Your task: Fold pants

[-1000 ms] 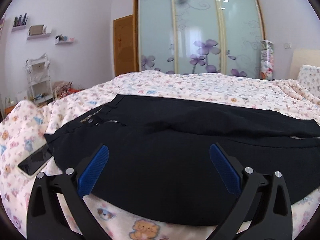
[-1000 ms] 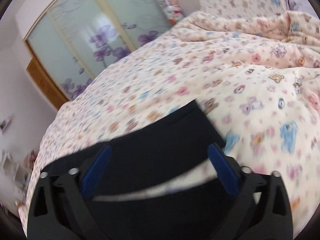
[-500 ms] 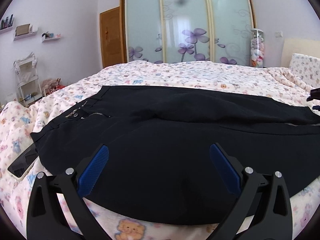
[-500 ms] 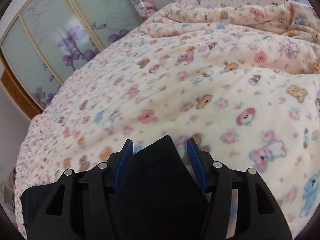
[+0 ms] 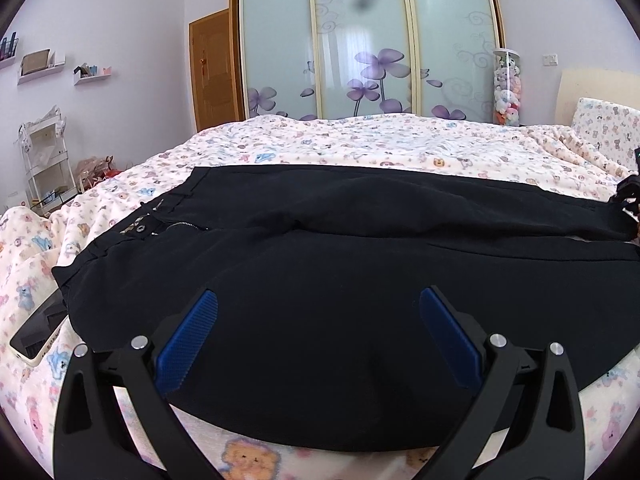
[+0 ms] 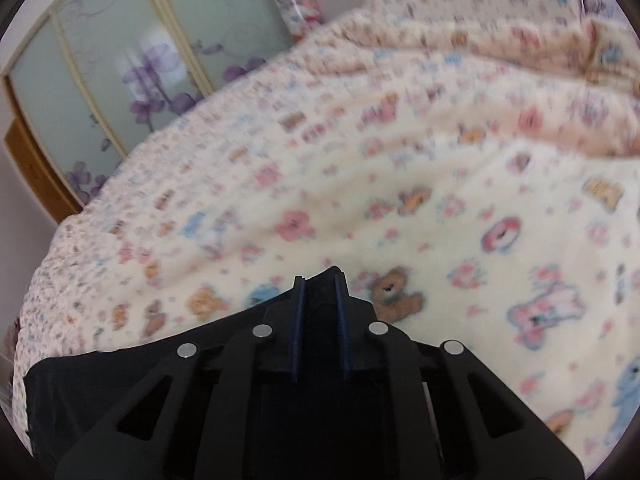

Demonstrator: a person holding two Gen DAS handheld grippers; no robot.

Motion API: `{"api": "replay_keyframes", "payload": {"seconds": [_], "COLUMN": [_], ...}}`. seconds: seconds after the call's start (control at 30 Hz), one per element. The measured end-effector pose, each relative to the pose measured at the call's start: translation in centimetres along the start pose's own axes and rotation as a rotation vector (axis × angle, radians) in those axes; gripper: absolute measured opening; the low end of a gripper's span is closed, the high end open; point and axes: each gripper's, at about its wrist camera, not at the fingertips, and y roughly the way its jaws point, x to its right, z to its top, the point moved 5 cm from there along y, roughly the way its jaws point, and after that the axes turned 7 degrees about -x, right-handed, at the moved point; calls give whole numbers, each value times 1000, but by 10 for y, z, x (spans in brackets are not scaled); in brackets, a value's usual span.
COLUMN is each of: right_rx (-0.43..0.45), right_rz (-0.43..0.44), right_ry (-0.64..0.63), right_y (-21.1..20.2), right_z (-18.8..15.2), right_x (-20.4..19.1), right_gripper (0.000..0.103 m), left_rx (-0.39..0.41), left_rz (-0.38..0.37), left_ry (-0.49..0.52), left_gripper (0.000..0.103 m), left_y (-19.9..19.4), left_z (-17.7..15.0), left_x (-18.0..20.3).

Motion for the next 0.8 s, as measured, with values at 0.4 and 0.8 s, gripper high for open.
{"api": "replay_keyframes", "payload": {"seconds": [0.4, 0.8], "right_rx": [188, -155], "right_rz": [278, 73], "right_ry": [-92, -10], "right_y": [-156, -156], "right_z": [-68, -200], "right_x": [-3, 25], "right_gripper": [8, 16], "left_rx": [4, 17], "left_rz": [-46, -88], "left_ry": [-36, -82], "left_gripper": [101, 101], "left_y": [0, -11], "left_z": [1, -1], "left_x": [-6, -17]}}
